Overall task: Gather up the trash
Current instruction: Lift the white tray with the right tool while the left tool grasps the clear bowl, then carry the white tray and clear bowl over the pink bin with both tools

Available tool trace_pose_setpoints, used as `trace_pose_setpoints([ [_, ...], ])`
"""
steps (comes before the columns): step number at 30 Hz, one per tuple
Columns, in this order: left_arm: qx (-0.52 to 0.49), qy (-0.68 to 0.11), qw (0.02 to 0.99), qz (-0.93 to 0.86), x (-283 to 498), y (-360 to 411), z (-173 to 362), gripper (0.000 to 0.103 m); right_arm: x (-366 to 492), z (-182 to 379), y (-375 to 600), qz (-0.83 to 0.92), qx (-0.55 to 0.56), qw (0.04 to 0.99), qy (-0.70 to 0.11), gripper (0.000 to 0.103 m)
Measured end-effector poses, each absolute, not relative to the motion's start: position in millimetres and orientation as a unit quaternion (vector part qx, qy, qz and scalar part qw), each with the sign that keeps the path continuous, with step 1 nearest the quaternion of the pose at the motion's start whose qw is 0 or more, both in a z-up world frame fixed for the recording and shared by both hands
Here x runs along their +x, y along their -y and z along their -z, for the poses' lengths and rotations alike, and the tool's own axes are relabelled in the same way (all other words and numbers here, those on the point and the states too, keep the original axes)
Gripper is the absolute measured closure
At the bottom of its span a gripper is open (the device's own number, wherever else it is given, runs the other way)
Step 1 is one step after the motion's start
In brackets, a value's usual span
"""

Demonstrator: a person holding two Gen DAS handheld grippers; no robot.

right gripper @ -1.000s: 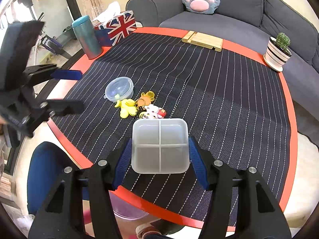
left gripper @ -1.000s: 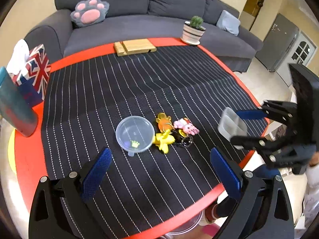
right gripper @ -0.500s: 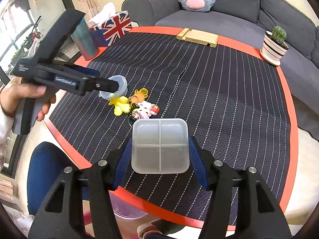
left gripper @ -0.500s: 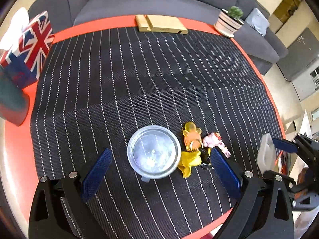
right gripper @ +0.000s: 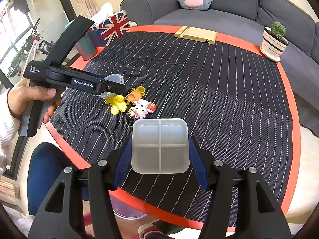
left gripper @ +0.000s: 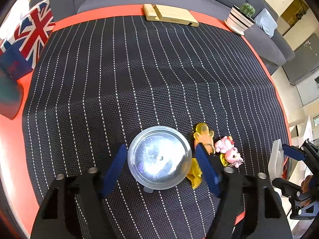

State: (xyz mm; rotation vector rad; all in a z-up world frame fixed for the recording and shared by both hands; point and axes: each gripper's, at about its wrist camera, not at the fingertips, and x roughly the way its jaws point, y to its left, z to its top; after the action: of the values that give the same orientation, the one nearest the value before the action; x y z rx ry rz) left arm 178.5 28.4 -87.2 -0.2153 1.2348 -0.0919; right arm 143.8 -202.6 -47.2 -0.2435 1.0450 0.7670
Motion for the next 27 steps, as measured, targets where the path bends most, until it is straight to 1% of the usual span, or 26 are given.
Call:
trace_pose_setpoints([
  [2, -0.103, -0.578, 0.808, 0.045, 178.4, -29.9, 87.9, 0.044, 143.9, 47.8, 201.6, -0.357, -0.113, 0.79, -0.486, 0.046],
  [14, -0.1, -0.55, 0.827, 0.054, 168.8, -35.3, 75.2, 0.044, 143.7, 45.9, 195.1, -0.363, -0.115, 0.79, -0.481, 0.046],
  [27, -0.061, -0.487, 0.867, 0.081, 120.4, -27.2, 36.0, 0.044, 131.5, 31.3, 188.8, -0.37, -0.12, 0.794, -0.467, 0.046],
])
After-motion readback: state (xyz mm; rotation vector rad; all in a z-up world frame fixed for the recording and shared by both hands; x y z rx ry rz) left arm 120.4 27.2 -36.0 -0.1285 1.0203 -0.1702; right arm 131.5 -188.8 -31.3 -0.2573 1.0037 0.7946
